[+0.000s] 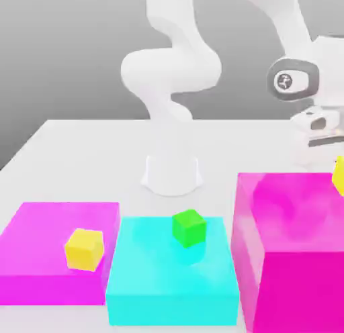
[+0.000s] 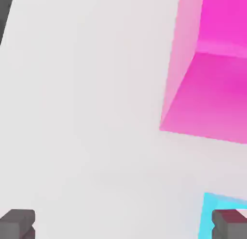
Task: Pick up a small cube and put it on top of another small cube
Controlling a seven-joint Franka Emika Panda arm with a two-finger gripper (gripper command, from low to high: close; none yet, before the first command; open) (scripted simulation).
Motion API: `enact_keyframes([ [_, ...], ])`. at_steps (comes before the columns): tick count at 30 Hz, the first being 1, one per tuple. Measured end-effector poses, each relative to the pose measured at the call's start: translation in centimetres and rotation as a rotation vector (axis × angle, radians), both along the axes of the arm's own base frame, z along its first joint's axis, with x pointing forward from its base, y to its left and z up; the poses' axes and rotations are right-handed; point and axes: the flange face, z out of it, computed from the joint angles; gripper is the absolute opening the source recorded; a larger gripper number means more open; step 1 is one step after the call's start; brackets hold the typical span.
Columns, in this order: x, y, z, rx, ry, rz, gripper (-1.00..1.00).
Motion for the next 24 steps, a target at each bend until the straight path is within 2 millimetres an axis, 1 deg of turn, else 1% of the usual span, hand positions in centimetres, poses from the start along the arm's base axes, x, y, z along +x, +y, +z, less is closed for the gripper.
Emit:
enact_keyframes([
  [1,0.2,-1.3,-1.0,-0.013,0.022,-0.036,0.00],
  [3,0.5,-2.2,-2.1,-0.021,0.037,-0.068,0.00],
  [4,0.7,-2.3,-2.5,-0.021,0.040,-0.076,0.00],
  [9,0.2,-1.6,-4.6,-0.016,0.041,-0.062,0.00],
  [15,0.0,-2.1,-7.7,-0.022,0.044,-0.058,0.00],
  [16,-0.1,-2.2,-8.2,-0.025,0.045,-0.057,-1.00],
  [21,-0.1,-2.2,-8.2,-0.022,0.044,-0.057,-1.00],
  [22,-0.1,-2.3,-8.4,-0.025,0.045,-0.056,-1.00],
  [24,-0.1,-2.1,-8.0,-0.022,0.044,-0.057,-1.00],
])
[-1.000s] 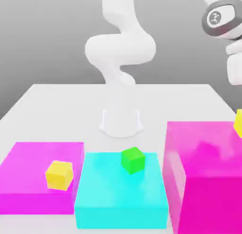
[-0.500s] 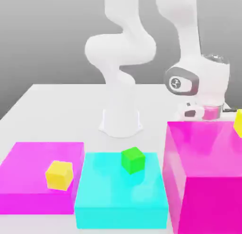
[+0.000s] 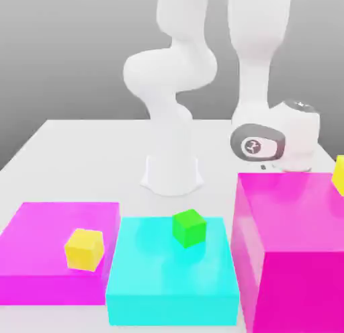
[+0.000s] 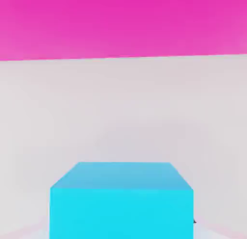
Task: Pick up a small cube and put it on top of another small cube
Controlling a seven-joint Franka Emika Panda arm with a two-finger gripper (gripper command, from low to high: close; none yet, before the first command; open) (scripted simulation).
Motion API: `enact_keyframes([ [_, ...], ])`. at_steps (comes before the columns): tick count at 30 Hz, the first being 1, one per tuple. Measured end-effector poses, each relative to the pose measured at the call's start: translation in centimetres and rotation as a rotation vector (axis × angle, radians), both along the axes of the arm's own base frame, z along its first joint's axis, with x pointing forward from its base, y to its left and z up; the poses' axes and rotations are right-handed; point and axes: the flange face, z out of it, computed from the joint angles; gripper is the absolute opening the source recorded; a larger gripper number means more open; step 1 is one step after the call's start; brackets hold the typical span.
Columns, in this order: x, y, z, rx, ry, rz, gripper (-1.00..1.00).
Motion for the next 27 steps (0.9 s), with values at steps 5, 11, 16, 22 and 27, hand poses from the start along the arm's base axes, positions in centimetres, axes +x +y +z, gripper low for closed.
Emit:
enact_keyframes([
  [5,0.2,0.5,2.4,0.008,-0.003,-0.003,-1.00],
  [11,0.0,0.4,5.0,0.002,-0.003,0.006,-1.00],
  [16,0.1,0.7,6.6,-0.021,0.007,0.103,-1.00],
  [22,-3.1,5.6,7.1,-0.159,0.067,0.664,-1.00],
  [27,-5.3,9.3,8.6,-0.301,0.094,1.092,-1.00],
])
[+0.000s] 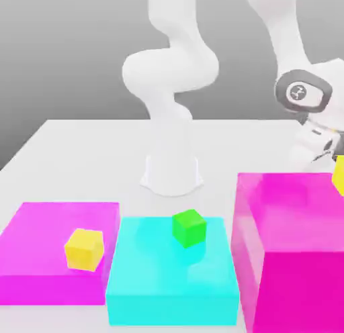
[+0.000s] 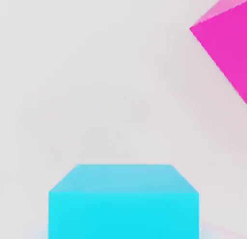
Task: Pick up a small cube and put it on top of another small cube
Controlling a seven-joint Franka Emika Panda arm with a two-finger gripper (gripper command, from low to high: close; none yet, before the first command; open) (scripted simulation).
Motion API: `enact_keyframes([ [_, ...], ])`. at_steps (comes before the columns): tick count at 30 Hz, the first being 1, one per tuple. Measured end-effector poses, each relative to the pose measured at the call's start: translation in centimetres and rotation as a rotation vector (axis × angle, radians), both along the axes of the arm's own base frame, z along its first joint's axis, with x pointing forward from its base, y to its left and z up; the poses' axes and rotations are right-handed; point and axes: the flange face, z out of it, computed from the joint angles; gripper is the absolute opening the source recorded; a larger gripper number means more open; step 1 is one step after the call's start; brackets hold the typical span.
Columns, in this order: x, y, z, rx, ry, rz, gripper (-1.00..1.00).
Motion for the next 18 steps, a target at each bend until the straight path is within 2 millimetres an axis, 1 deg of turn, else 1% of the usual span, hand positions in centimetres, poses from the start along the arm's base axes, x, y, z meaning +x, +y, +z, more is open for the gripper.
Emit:
enact_keyframes([
  [2,0.0,2.0,2.0,-0.032,-0.015,0.119,-1.00],
  [3,0.5,2.7,3.1,-0.048,-0.023,0.161,-1.00],
  [4,2.0,3.0,4.3,-0.064,-0.032,0.174,-1.00],
  [5,4.2,2.8,5.6,-0.081,-0.039,0.167,-1.00],
  [6,5.8,2.8,7.0,-0.098,-0.047,0.174,-1.00],
  [8,7.9,3.4,10.3,-0.117,-0.064,0.196,-1.00],
  [10,10.0,3.6,13.9,-0.131,-0.078,0.200,-1.00],
  [12,12.4,2.7,16.9,-0.085,-0.082,0.109,-1.00],
  [15,16.0,0.4,20.9,0.037,-0.083,-0.092,-1.00],
  [16,16.9,-0.4,21.9,0.078,-0.080,-0.157,-1.00],
  [18,18.1,-1.6,23.2,0.152,-0.066,-0.270,-1.00],
])
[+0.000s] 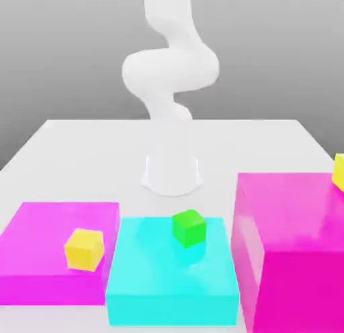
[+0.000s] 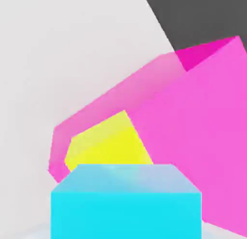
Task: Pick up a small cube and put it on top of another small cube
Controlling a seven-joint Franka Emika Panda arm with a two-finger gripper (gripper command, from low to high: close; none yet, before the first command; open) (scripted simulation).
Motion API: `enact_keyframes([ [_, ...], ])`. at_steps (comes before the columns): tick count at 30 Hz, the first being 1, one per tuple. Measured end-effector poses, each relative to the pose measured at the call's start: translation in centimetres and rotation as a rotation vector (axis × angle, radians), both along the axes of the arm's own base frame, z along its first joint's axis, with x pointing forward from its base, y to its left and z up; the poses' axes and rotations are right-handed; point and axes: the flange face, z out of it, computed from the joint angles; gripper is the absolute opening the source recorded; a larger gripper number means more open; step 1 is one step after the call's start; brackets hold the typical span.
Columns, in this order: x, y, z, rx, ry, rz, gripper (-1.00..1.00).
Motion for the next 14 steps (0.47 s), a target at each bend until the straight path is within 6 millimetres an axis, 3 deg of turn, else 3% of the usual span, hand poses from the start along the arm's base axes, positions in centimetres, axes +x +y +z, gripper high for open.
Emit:
enact_keyframes([
  [4,1.3,-1.7,1.3,0.141,0.036,-0.190,-1.00],
  [8,1.2,-1.5,-3.7,0.163,0.058,-0.222,-1.00],
  [9,1.1,-1.5,-5.0,0.164,0.058,-0.223,1.00],
  [14,1.1,-1.5,-5.0,0.164,0.058,-0.223,1.00],
])
